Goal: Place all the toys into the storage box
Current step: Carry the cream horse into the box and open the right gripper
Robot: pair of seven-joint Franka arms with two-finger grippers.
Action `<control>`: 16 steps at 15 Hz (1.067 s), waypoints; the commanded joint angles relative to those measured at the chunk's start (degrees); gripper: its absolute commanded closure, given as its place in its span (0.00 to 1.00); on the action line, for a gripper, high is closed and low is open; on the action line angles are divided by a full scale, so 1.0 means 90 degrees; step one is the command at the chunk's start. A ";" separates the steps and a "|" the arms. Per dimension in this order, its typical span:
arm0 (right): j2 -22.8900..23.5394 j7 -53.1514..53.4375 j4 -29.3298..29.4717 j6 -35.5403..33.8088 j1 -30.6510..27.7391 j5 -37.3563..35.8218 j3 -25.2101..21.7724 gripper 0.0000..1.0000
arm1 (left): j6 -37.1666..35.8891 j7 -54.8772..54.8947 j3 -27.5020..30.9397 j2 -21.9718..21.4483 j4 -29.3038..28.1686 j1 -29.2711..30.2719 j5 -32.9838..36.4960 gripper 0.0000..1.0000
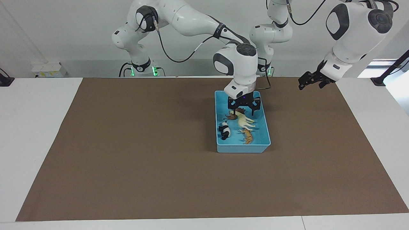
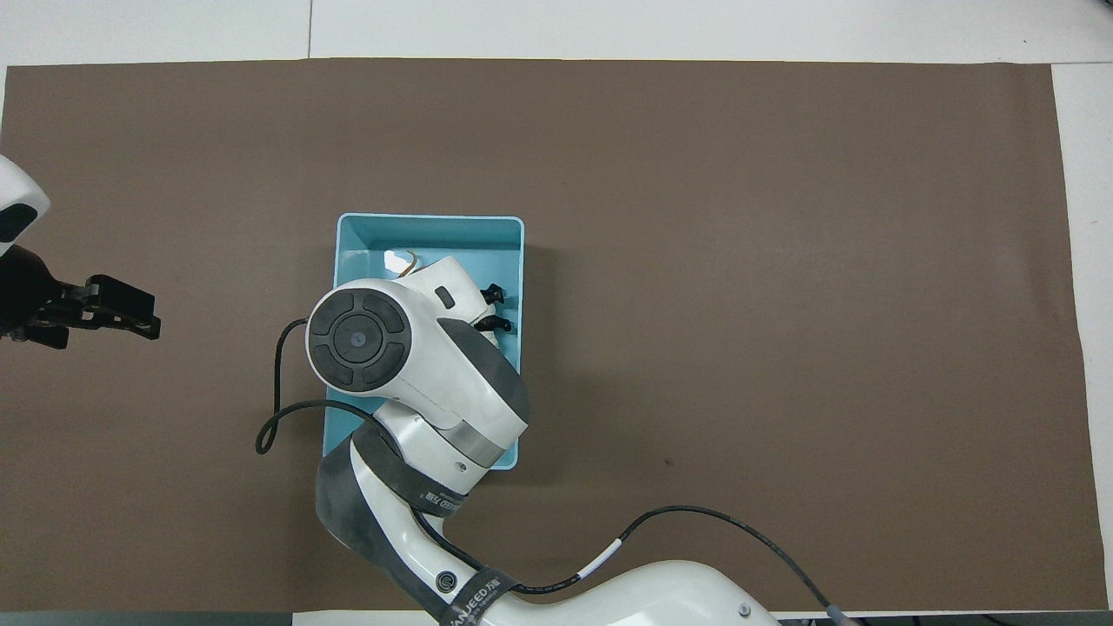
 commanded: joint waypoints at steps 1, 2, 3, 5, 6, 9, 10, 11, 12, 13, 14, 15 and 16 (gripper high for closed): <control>-0.0221 0.0124 -0.0064 -0.0111 -0.0178 -0.0012 -0.0031 0.00 | -0.0217 0.0112 0.0010 0.0166 0.0250 -0.0037 0.0037 0.00; -0.0329 0.0076 -0.0103 -0.0111 -0.0305 -0.0041 -0.0118 0.00 | -0.0286 0.0151 0.0020 0.0127 0.0173 -0.0047 0.0037 0.00; -0.0426 -0.0002 -0.0113 -0.0120 -0.0509 -0.0051 -0.0158 0.00 | -0.0287 0.0209 0.0020 0.0079 0.0066 -0.0047 0.0037 0.00; -0.0738 -0.0682 -0.0288 -0.0140 -0.1055 -0.0051 -0.0177 0.00 | -0.0219 0.0229 0.0010 0.0058 0.0074 -0.0047 0.0037 0.00; -0.0924 -0.1276 -0.0444 -0.0217 -0.1338 -0.0051 -0.0168 0.00 | -0.0209 0.0229 0.0010 0.0078 0.0094 -0.0047 0.0037 0.00; -0.1422 -0.3792 -0.0699 -0.0743 -0.2431 -0.0051 -0.0168 0.00 | -0.0180 0.0365 0.0010 0.0098 0.0123 -0.0037 0.0037 0.00; -0.1501 -0.4536 -0.0689 -0.0919 -0.2783 -0.0042 -0.0168 0.00 | -0.0179 0.0395 0.0010 0.0098 0.0123 -0.0037 0.0037 0.00; -0.1560 -0.5153 -0.0709 -0.1057 -0.3115 -0.0042 -0.0168 0.00 | -0.0179 0.0395 0.0010 0.0098 0.0114 -0.0037 0.0037 0.00; -0.1589 -0.5584 -0.0709 -0.1174 -0.3409 -0.0042 -0.0168 0.00 | -0.0179 0.0395 0.0010 0.0098 0.0113 -0.0037 0.0037 0.00; -0.1599 -0.6014 -0.0709 -0.1272 -0.3731 -0.0042 -0.0168 0.00 | -0.0179 0.0395 0.0010 0.0098 0.0113 -0.0037 0.0037 0.00; -0.1599 -0.6395 -0.0709 -0.1311 -0.4033 -0.0042 -0.0168 0.00 | -0.0179 0.0405 0.0010 0.0088 0.0113 -0.0037 0.0037 0.00; -0.1599 -0.6583 -0.0709 -0.1322 -0.4259 -0.0042 -0.0177 0.00 | -0.0179 0.0405 0.0010 0.0078 0.0113 -0.0037 0.0037 0.00; -0.1609 -0.6623 -0.0719 -0.1331 -0.4532 -0.0051 -0.0177 0.00 | -0.0179 0.0415 0.0000 0.0078 0.0142 -0.0037 0.0037 0.00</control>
